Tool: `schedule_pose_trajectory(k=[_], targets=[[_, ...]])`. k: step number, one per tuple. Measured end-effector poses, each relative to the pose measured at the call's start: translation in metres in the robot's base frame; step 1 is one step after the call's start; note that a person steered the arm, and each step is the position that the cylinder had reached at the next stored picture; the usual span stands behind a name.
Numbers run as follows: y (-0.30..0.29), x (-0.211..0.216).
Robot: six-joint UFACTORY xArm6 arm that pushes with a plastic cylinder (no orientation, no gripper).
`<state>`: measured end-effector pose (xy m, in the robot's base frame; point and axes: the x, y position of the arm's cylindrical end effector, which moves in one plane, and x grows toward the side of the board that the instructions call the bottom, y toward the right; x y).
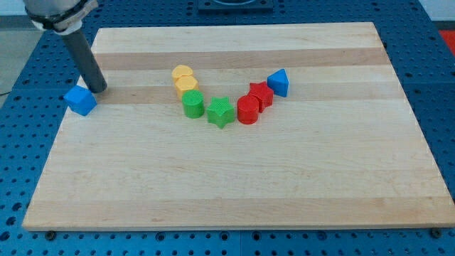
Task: Move the red star to the top right side of the heart
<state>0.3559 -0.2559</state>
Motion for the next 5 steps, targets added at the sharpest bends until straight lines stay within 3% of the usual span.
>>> schedule_pose_trajectory(k=[1, 2, 3, 4, 5], targets=[[0.044, -0.049], [0.161, -0.061], [0.289, -0.041], [0.377, -0.003], [0.404, 0.040]])
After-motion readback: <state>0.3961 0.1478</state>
